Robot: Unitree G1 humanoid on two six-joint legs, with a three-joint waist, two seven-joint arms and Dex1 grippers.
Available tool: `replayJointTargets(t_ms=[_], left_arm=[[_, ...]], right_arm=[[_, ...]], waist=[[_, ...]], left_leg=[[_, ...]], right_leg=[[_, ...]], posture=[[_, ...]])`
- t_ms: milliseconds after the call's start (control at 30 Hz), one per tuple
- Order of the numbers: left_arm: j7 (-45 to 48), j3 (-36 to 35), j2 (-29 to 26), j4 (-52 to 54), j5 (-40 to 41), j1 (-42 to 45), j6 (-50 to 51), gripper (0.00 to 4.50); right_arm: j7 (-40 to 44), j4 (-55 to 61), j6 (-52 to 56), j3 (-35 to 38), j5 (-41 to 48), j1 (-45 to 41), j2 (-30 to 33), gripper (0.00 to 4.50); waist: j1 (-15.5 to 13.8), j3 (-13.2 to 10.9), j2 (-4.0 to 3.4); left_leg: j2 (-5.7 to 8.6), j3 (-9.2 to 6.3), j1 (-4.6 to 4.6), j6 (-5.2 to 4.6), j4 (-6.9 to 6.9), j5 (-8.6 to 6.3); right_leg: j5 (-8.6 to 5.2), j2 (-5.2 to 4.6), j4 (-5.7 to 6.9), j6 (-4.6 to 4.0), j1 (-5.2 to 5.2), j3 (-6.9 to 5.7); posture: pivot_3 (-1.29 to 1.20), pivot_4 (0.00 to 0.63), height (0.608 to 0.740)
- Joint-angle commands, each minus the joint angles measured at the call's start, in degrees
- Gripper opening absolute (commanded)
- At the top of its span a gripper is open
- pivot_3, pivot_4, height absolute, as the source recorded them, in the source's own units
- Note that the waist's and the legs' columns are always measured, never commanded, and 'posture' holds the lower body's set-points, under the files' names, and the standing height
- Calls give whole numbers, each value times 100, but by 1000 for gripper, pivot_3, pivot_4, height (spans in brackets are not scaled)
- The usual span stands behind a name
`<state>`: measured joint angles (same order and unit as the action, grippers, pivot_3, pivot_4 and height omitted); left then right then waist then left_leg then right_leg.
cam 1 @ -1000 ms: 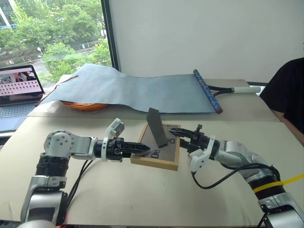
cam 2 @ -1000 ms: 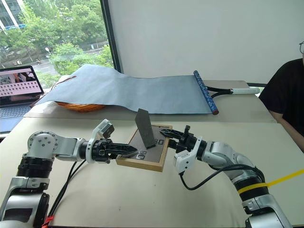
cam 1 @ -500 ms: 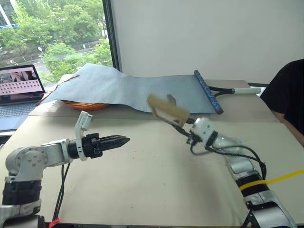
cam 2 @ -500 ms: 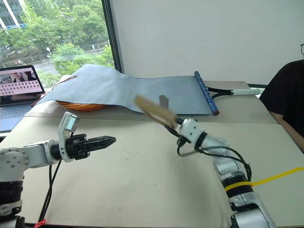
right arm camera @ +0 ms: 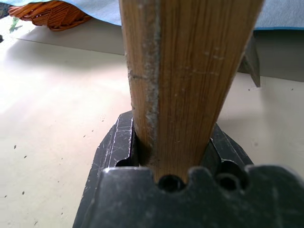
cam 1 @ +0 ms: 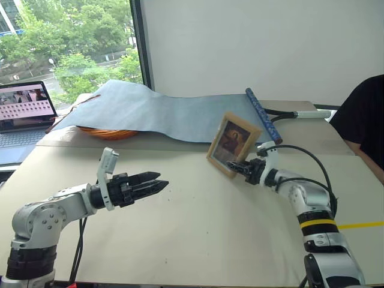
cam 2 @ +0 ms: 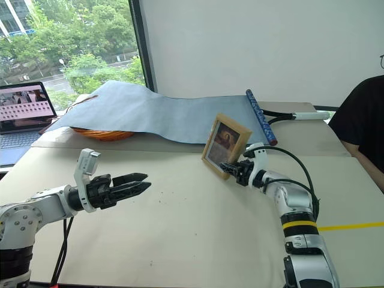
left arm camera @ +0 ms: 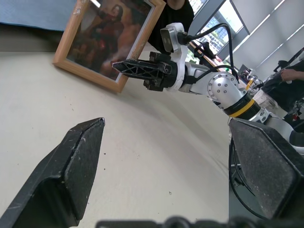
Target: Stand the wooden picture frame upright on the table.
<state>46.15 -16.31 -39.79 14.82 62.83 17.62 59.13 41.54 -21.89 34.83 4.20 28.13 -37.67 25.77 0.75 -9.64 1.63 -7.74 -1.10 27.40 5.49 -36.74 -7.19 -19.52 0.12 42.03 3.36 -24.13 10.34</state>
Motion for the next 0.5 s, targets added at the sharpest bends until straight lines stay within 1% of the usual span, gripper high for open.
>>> replayJointTargets(t_ms=[33,167,267,333,500], left_arm=[[56,30,-5,56,-70,61,-157,4500],[75,132,7,-34,-158,130,-206,4500],[95,184,21,-65,-202,144,-236,4500],[118,227,27,-70,-233,145,-255,4500],[216,370,-11,-162,-409,168,-348,4500]], right_arm=[[315,13,579,40,179,12,76,1245],[560,93,849,-31,199,79,78,1244],[656,171,855,-98,140,137,63,1244],[712,246,874,-155,111,190,50,1241],[692,352,773,-221,-29,276,74,1239]], waist=[[1,0,0],[3,0,0],[0,0,0],[2,0,0],[7,0,0]], left_leg=[[0,-1,0,0,0,0],[0,-2,-1,0,0,0],[0,-3,-1,0,0,0],[0,-4,-1,0,0,0],[0,-5,-2,0,0,0]], right_leg=[[0,0,0,0,0,0],[-1,0,0,0,1,-3],[-6,0,-1,10,3,-3],[-18,0,-2,31,3,-4],[-22,0,-2,36,2,-6]], posture=[[0,150,673],[0,150,673],[0,150,673],[0,150,673],[0,150,673]])
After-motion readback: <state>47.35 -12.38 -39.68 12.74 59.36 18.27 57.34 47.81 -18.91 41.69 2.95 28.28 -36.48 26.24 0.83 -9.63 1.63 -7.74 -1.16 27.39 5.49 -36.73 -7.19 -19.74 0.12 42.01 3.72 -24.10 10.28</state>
